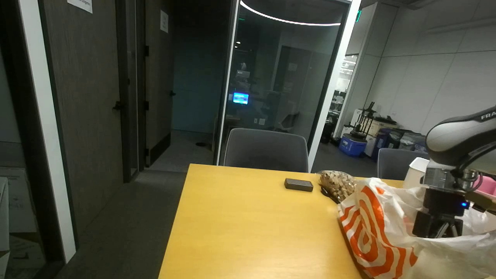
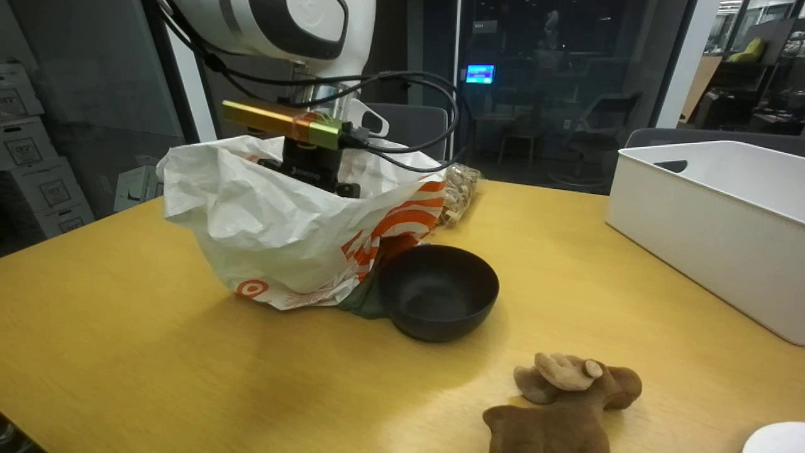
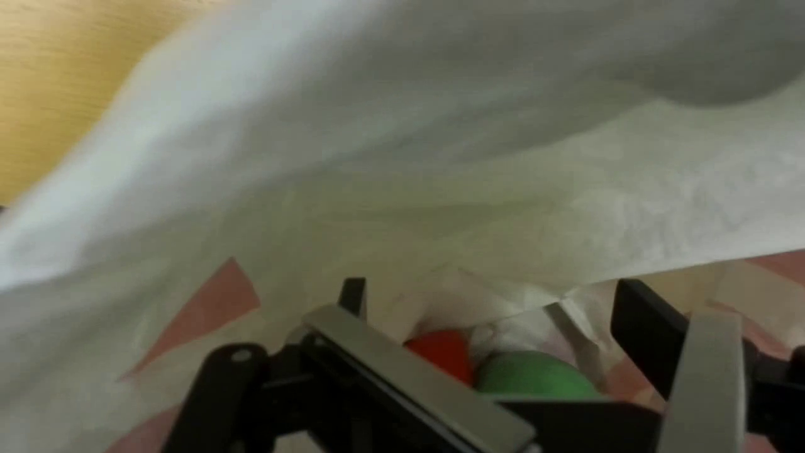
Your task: Put the moose from the plastic on the table then put the apple in the bowl.
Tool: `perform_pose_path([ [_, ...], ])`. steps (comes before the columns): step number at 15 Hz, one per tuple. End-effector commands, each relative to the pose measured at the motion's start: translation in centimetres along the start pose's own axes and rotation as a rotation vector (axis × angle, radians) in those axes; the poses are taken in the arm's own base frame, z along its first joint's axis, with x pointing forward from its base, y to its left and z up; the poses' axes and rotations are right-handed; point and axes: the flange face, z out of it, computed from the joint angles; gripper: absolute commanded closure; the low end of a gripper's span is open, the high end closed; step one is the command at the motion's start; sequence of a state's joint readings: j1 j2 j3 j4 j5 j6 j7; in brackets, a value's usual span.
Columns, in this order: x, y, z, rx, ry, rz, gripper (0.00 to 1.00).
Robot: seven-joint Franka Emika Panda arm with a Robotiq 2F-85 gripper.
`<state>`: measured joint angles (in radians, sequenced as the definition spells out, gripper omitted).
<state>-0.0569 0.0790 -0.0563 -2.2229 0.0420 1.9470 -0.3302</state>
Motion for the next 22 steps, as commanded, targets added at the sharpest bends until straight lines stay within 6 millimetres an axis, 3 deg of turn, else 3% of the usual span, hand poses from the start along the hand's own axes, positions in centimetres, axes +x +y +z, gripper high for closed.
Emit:
perform_pose_path([
  [1,2.0,0.1,-0.1,-0.079,0.105,0.05,0.0],
  [6,4.4,-1.1,-3.1,-0.125,0.277,0.071,0.0],
  [13,6.2,-2.6,-0.6,-0.123,0.273,0.03,0.0],
  [19,6.3,-3.4,2.8,-0.103,0.199,0.025,0.0],
  [22,6.4,-3.4,3.1,-0.104,0.196,0.025,0.0],
])
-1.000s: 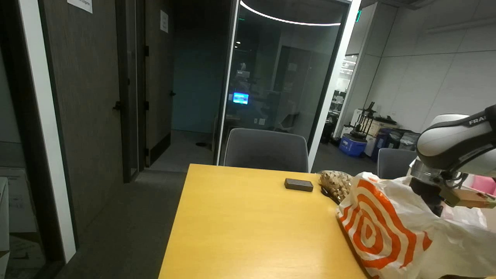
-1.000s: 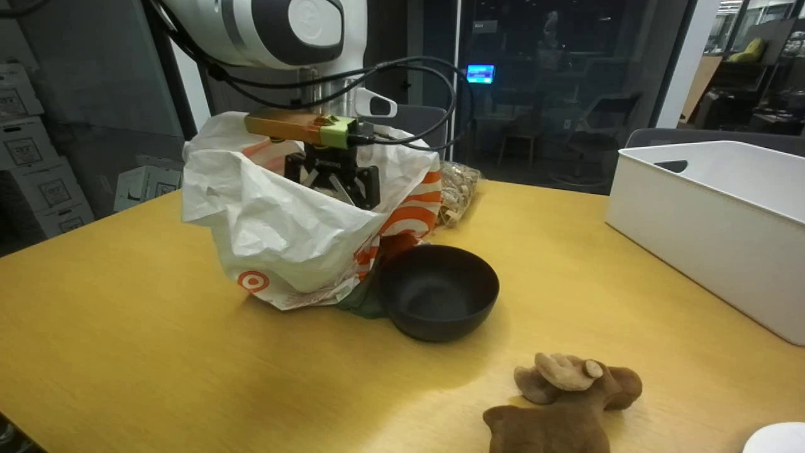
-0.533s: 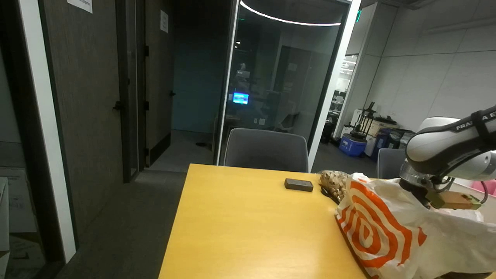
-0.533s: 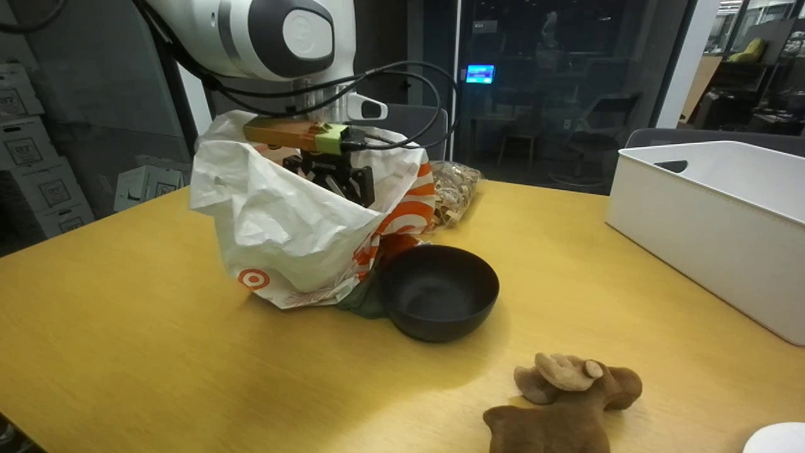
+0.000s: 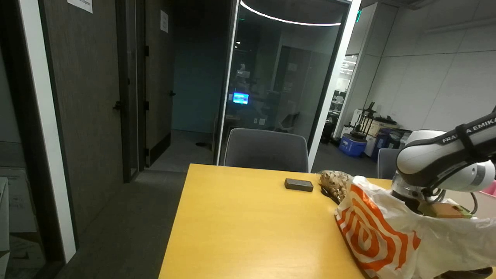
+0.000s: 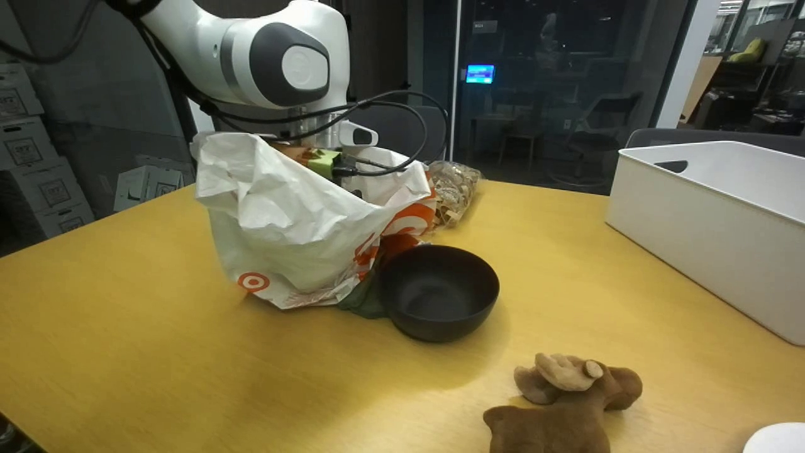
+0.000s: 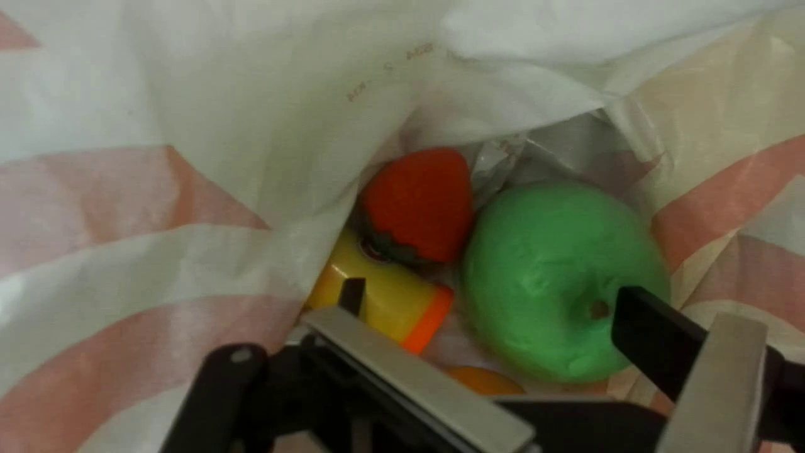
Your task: Put the moose from the plastic on the table then put the apple in the bowl.
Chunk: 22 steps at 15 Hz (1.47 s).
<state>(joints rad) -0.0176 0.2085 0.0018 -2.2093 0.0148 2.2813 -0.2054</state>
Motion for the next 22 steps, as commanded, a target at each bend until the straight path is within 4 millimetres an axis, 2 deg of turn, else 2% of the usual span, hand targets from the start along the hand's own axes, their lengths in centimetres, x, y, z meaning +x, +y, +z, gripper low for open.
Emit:
perform_pose_path([
  [1,0.1,-0.4,0.5,-0.014,-0.003,0.007,0.0],
  [6,-0.4,0.0,1.2,-0.157,-0.041,0.034,0.0],
  [11,-1.1,0.1,0.9,-0.224,-0.07,0.071,0.0],
  [14,-1.2,0.8,0.9,-0.345,-0.102,0.104,0.0],
  [19,-3.0,1.6,-0.7,-0.45,-0.195,0.133,0.0],
  [21,-3.4,1.6,-1.5,-0.438,-0.212,0.13,0.0],
  [22,-3.4,1.3,-2.5,-0.365,-0.207,0.108,0.0],
])
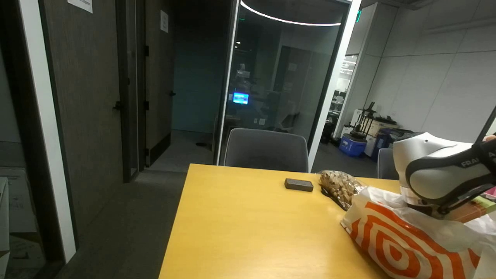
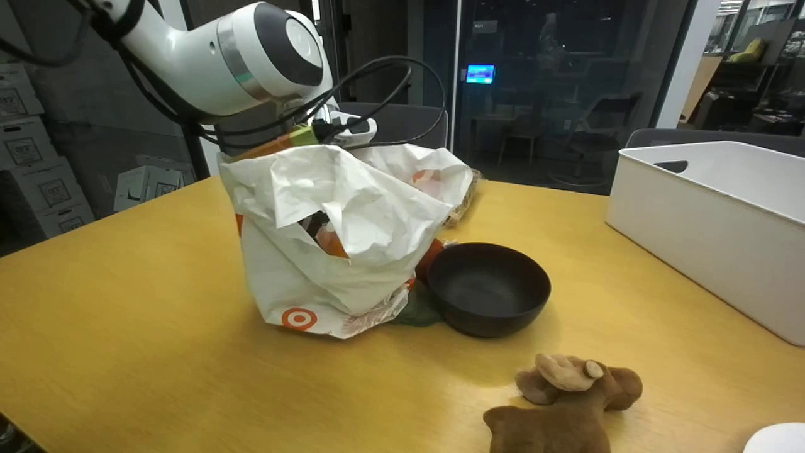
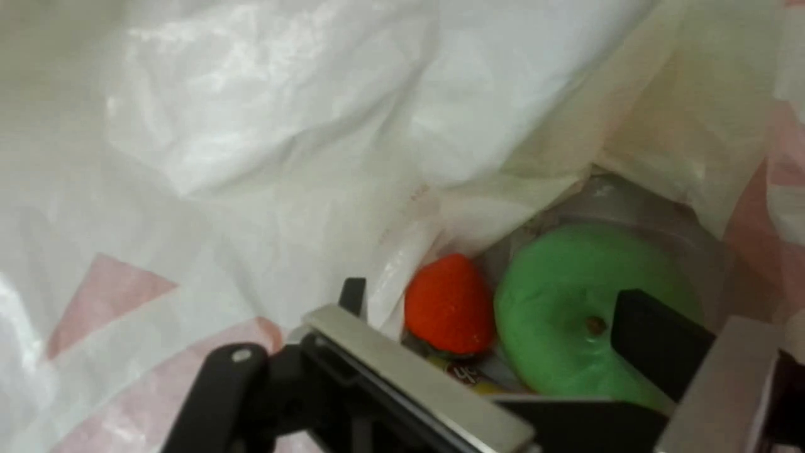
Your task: Put the moose from the plastic on the table then put the apple in the bowl.
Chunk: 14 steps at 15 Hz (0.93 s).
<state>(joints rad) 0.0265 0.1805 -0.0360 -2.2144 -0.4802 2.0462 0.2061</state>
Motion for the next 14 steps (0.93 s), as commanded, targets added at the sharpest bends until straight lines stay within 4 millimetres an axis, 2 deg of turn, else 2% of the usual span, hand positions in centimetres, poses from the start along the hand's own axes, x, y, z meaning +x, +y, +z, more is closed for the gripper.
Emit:
perform_pose_path([
  [1,-0.18,0.12,-0.49,0.015,-0.003,-0.002,0.0],
  [9,-0.23,0.04,-0.37,0.02,-0.009,-0.006,0.0],
  [11,0.24,-0.22,-0.81,0.048,0.004,-0.003,0.0],
  [14,0.15,0.52,-0.76,0.153,0.054,0.033,0.0],
])
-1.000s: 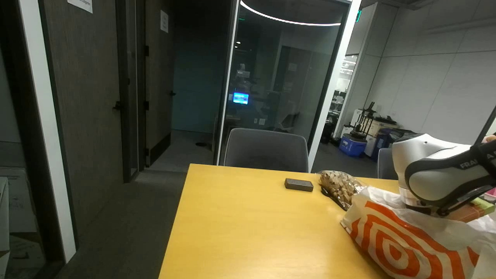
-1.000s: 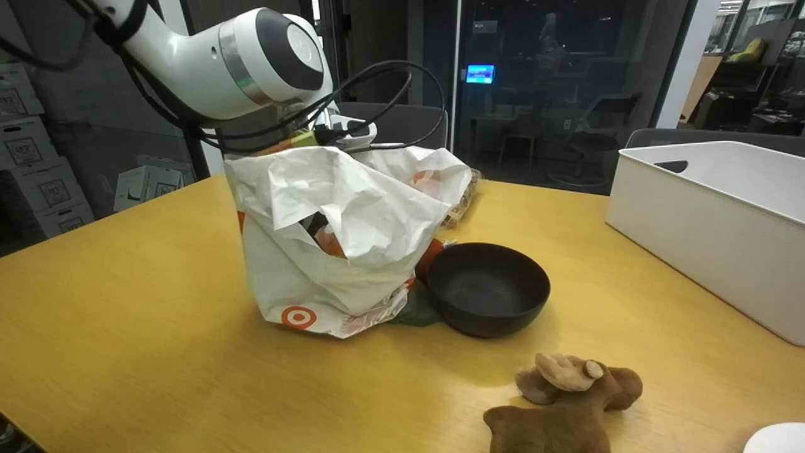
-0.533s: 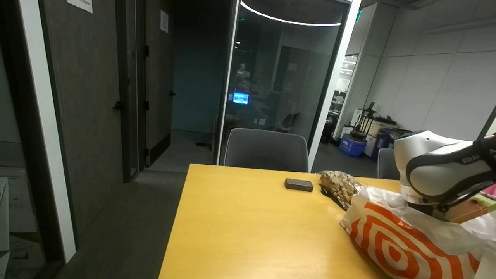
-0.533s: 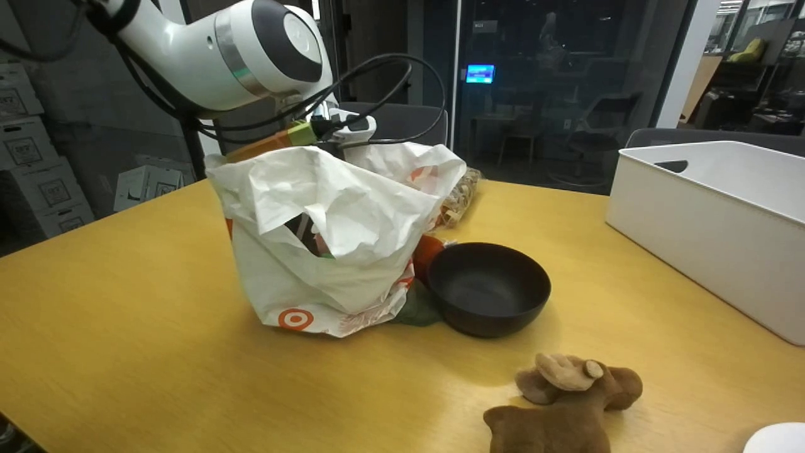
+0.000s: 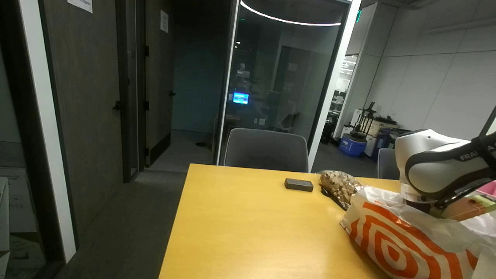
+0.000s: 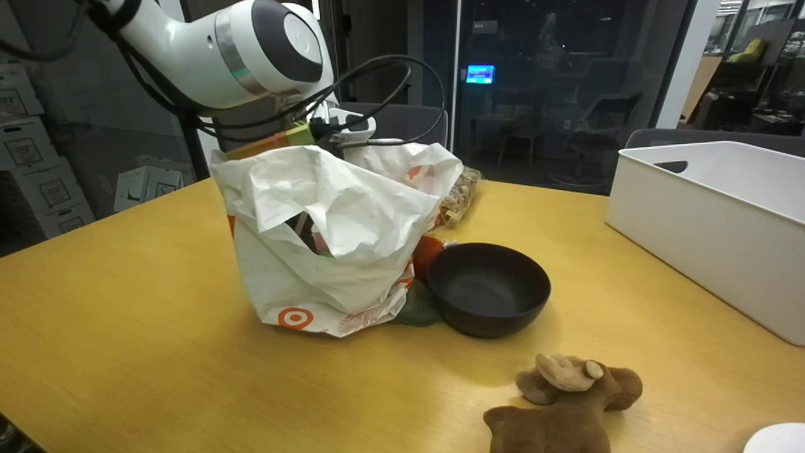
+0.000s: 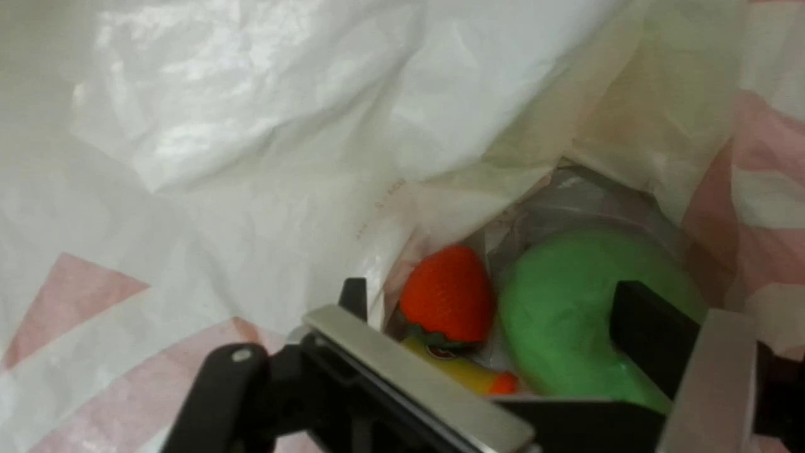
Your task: Put the moose from the plastic on the table then put the apple in the bowl.
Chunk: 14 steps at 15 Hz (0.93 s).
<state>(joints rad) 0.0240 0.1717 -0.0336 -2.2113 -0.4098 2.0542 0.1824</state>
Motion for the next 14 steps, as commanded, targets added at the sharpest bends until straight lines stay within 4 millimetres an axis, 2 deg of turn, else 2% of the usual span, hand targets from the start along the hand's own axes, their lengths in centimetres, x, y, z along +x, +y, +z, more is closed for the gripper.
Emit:
perform_pose_path([
  [1,0.2,0.9,-0.2,0.133,0.068,0.021,0.0],
  [4,0.6,1.1,0.2,0.241,0.109,-0.007,0.0],
  [8,0.3,0.6,-0.1,0.261,0.141,-0.056,0.0],
  [14,1.6,-2.3,1.6,0.309,0.174,-0.112,0.0],
])
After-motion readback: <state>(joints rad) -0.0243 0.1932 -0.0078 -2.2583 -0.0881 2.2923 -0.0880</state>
